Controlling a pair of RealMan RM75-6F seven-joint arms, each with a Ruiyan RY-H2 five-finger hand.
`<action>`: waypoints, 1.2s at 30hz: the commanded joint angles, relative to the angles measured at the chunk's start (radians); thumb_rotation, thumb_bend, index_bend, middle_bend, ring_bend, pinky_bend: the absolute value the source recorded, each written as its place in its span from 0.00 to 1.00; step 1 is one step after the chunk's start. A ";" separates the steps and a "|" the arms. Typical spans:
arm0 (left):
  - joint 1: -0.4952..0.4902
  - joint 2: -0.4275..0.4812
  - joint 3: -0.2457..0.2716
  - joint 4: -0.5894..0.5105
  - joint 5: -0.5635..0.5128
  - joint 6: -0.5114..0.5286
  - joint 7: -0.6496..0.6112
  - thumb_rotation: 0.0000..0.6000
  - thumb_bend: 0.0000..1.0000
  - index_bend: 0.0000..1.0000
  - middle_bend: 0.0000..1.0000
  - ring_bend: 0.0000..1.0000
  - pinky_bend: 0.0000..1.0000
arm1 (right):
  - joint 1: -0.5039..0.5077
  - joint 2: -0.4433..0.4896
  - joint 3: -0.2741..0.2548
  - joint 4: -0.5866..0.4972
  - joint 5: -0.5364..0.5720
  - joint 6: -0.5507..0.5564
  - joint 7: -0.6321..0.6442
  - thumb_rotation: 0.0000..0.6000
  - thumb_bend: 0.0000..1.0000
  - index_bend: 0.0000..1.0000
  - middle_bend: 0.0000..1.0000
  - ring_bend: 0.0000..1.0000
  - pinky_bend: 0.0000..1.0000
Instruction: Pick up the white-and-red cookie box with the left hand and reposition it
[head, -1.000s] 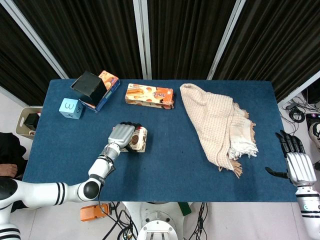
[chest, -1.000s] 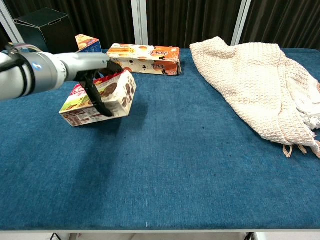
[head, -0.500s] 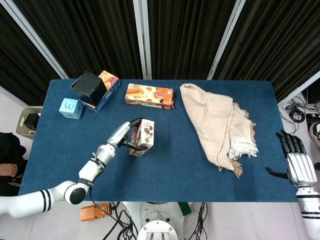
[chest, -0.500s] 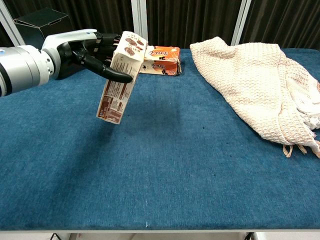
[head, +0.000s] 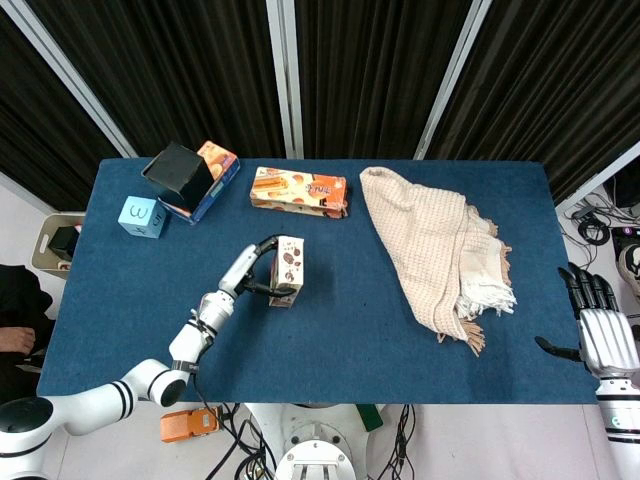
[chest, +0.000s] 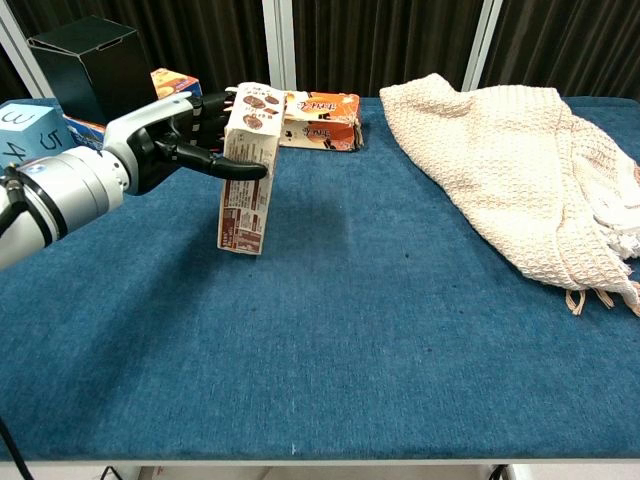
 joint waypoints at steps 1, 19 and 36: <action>-0.006 -0.019 0.020 0.041 0.001 0.029 0.017 1.00 0.00 0.37 0.35 0.13 0.13 | -0.002 0.001 0.000 -0.001 0.000 0.002 0.000 1.00 0.15 0.00 0.04 0.00 0.00; -0.007 0.139 0.116 0.002 0.004 0.000 0.099 1.00 0.00 0.00 0.02 0.00 0.01 | -0.005 -0.002 0.002 0.011 -0.007 0.005 0.030 1.00 0.15 0.00 0.04 0.00 0.00; -0.018 0.470 0.069 -0.538 -0.367 0.011 0.900 1.00 0.00 0.00 0.00 0.00 0.00 | -0.001 -0.008 0.002 0.033 -0.012 -0.002 0.055 1.00 0.15 0.00 0.04 0.00 0.00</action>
